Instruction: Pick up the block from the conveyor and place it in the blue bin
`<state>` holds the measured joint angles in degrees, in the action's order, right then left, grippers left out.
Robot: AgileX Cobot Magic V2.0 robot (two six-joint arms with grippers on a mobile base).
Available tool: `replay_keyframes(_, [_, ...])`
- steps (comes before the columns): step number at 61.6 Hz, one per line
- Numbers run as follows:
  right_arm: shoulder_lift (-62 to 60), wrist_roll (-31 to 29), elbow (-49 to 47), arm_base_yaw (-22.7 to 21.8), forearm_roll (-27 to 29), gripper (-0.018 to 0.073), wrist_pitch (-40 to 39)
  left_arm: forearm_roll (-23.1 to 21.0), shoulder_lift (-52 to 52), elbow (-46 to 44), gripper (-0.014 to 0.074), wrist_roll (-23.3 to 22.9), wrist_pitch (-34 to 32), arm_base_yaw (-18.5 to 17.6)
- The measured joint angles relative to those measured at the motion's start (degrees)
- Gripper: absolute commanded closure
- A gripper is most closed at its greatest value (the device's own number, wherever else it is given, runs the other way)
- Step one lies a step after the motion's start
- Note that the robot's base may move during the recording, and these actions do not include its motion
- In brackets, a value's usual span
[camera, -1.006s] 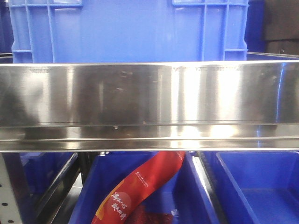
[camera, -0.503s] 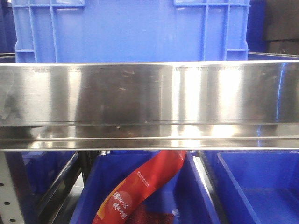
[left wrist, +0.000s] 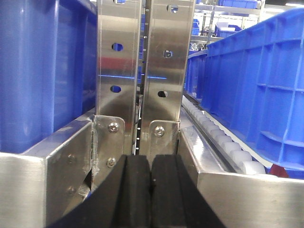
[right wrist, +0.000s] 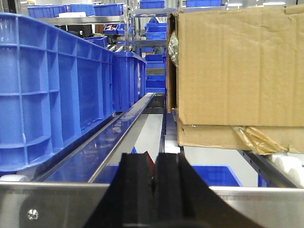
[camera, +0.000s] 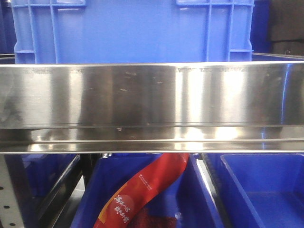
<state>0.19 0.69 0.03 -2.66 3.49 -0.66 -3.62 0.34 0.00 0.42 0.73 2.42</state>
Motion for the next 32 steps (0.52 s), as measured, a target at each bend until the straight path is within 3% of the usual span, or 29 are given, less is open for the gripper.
replay_keyframes(32, [0.00,0.00,0.00,0.00,0.00,0.0721,0.00,0.00,0.00,0.07,0.0707,-0.42,0.14,0.00])
